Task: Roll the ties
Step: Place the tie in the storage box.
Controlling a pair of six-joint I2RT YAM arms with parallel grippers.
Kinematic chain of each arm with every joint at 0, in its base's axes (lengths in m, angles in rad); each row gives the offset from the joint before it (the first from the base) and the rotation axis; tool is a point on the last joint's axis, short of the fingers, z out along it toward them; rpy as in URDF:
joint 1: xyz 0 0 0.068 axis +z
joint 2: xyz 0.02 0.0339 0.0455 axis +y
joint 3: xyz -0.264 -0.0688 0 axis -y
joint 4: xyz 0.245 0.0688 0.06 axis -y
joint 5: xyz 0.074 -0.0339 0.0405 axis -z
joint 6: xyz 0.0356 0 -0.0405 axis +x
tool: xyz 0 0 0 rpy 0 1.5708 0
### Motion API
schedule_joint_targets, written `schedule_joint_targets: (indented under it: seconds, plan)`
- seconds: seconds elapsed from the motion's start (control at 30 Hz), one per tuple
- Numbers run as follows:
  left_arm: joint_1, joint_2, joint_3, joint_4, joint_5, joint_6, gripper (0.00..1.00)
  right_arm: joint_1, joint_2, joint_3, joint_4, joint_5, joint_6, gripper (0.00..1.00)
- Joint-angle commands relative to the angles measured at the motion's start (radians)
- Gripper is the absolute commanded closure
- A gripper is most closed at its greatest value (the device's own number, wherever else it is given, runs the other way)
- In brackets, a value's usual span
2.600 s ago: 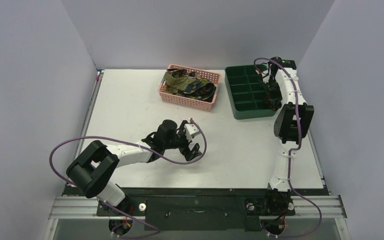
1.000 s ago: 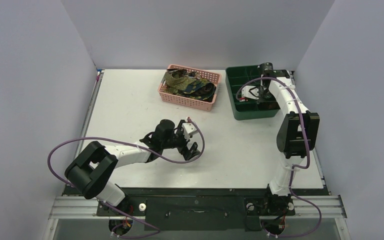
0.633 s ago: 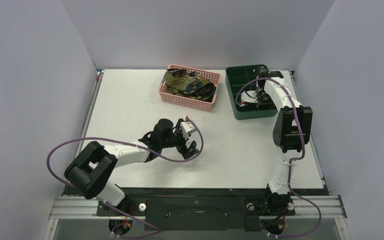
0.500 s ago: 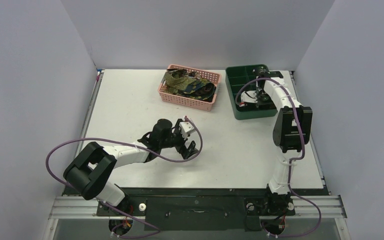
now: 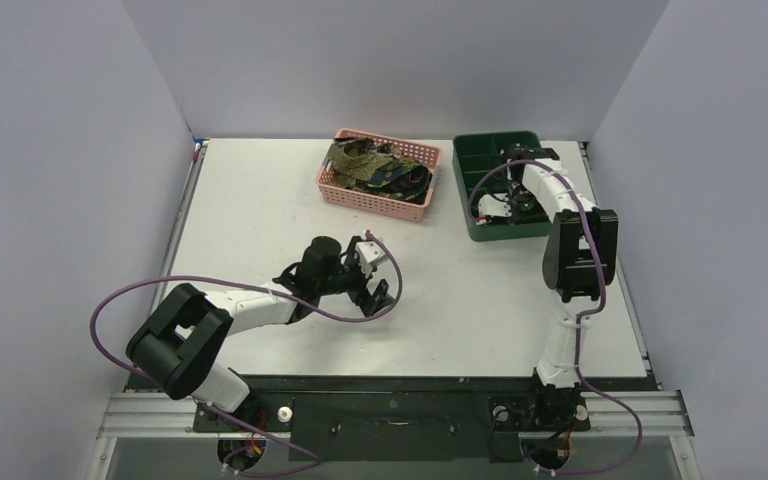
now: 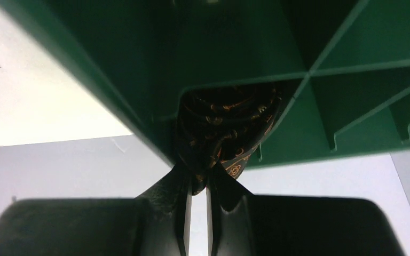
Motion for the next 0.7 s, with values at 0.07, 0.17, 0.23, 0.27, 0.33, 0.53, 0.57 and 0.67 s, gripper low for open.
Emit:
schedule_joint_targets:
  seconds: [0.07, 0.17, 0.23, 0.27, 0.33, 0.53, 0.57, 0.67]
  plan:
    - [0.008, -0.043, -0.007, 0.023, 0.036, 0.007, 0.03, -0.005, 0.067, -0.008, -0.117, -0.016, -0.043, 1.0]
    - [0.01, -0.05, -0.009, 0.016, 0.034, 0.011, 0.03, -0.014, 0.082, 0.003, -0.144, -0.016, -0.055, 1.0]
    - [0.011, -0.051, -0.01, 0.013, 0.035, 0.013, 0.03, -0.015, 0.081, 0.0, -0.151, -0.013, -0.051, 1.0]
    - [0.012, -0.053, -0.009, 0.013, 0.036, 0.014, 0.03, -0.016, 0.077, 0.001, -0.153, -0.011, -0.047, 1.0]
    - [0.012, -0.053, -0.007, 0.01, 0.036, 0.013, 0.03, -0.015, 0.067, 0.009, -0.153, -0.013, -0.033, 0.99]
    - [0.011, -0.045, 0.014, -0.003, 0.017, 0.01, 0.03, -0.025, 0.021, 0.092, -0.138, -0.019, 0.068, 0.84]
    - [0.012, -0.041, 0.02, -0.009, 0.008, 0.01, 0.03, -0.028, 0.013, 0.099, -0.136, -0.026, 0.074, 0.83]
    - [0.016, -0.034, 0.045, -0.035, 0.004, 0.025, 0.03, -0.035, -0.022, 0.127, -0.123, -0.026, 0.108, 0.77]
